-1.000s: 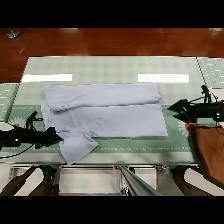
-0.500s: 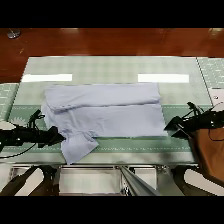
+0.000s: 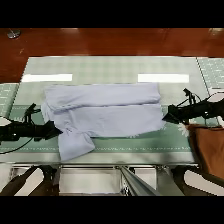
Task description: Fold the shirts.
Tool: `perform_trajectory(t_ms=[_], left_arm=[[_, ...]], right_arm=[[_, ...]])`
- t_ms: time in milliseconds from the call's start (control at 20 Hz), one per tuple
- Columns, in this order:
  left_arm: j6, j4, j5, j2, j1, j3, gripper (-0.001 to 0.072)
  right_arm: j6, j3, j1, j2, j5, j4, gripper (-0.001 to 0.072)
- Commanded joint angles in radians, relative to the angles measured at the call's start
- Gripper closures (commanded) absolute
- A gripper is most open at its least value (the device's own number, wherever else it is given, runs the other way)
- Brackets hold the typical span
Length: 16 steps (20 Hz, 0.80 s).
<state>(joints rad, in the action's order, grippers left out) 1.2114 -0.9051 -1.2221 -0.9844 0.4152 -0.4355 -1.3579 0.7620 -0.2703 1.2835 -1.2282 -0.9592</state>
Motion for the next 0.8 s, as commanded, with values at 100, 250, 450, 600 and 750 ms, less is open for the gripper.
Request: perform_trajectory(t_ms=[100,250,450,600,750], left_arm=[[0.0,0.014,0.013,-0.047,0.006,-0.162,0.0689],[0.0,0.09,0.048,-0.15,-0.009,-0.253,0.0689],[0.001,0.198,0.12,-0.329,-0.074,-0.418,0.0689],[0.037,0.211,0.144,-0.479,-0.093,-0.602,0.0689],[0.074,0.186,0.079,-0.62,-0.087,-0.793,0.0689]], right_arm=[[0.0,0.163,0.008,0.054,-0.045,-0.005,0.0687],[0.0,0.232,0.008,0.116,-0.017,0.048,0.0686],[0.0,0.338,0.008,0.212,-0.005,0.109,0.0686],[0.002,0.424,0.013,0.295,0.006,0.172,0.0686],[0.008,0.525,0.044,0.381,0.01,0.173,0.0686]])
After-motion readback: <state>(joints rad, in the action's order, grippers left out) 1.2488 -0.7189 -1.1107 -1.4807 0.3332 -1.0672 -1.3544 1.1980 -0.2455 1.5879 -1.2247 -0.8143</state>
